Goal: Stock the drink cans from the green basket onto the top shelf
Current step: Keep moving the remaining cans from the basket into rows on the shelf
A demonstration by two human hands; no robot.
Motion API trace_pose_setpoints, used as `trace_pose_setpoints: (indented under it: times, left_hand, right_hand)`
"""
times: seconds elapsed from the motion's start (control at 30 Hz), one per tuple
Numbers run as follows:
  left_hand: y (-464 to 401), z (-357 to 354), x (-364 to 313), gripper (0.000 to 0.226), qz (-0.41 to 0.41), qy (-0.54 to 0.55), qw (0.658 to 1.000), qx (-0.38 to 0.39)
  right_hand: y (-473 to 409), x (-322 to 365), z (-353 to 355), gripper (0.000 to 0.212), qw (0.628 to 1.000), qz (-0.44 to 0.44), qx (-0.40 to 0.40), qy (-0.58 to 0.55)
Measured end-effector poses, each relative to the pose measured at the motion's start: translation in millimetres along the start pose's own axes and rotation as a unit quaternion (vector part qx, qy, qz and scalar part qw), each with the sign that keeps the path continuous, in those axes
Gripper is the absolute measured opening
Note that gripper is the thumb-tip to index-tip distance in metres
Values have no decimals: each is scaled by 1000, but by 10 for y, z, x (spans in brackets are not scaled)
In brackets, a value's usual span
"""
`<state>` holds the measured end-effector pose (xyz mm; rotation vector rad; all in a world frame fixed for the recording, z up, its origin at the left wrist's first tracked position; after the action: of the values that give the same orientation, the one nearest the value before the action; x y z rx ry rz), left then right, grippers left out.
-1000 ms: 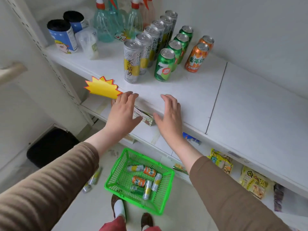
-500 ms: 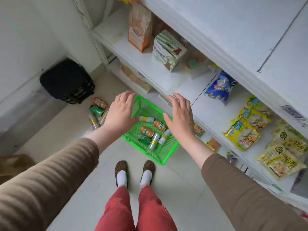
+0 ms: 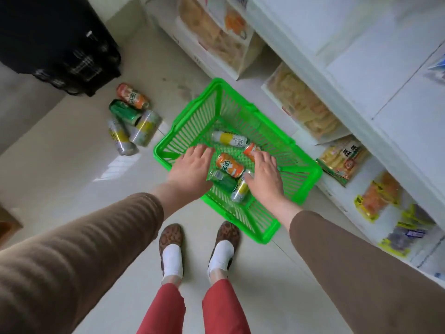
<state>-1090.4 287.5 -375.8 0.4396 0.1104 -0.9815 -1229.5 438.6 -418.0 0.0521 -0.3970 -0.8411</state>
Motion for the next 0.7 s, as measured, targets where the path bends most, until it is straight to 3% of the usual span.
trace_pose_setpoints:
  times: [0.33, 0.5, 0.6, 0.7]
  left_hand:
    - [-613, -1274, 394, 89, 30, -10, 997, 73]
    - [-757, -1493, 499, 89, 48, 15, 997, 60]
    - [-758, -1474, 515, 89, 42, 23, 998, 50]
    - [-695, -1306, 507, 90, 42, 27, 998, 46]
  right_hand:
    - [-638, -386, -1736, 58, 991, -25, 121, 61]
    - [-717, -480, -2218, 63, 982, -31, 139, 124]
    - [-717, -485, -2296, 65, 986, -68, 117, 97]
    - [-670, -446, -2103, 64, 978, -175, 112, -11]
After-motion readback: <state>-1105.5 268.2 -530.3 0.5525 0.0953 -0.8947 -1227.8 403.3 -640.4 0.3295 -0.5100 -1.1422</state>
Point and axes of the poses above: each hand's wrist, its own y-axis away from the middle knuckle, its own z-axis out of the back of the hand, x = y × z, the point moved 2 cm from there along -y, towards the middle knuckle, and after that the axes turned 15 degrees about -x, right-handed, at the moved point
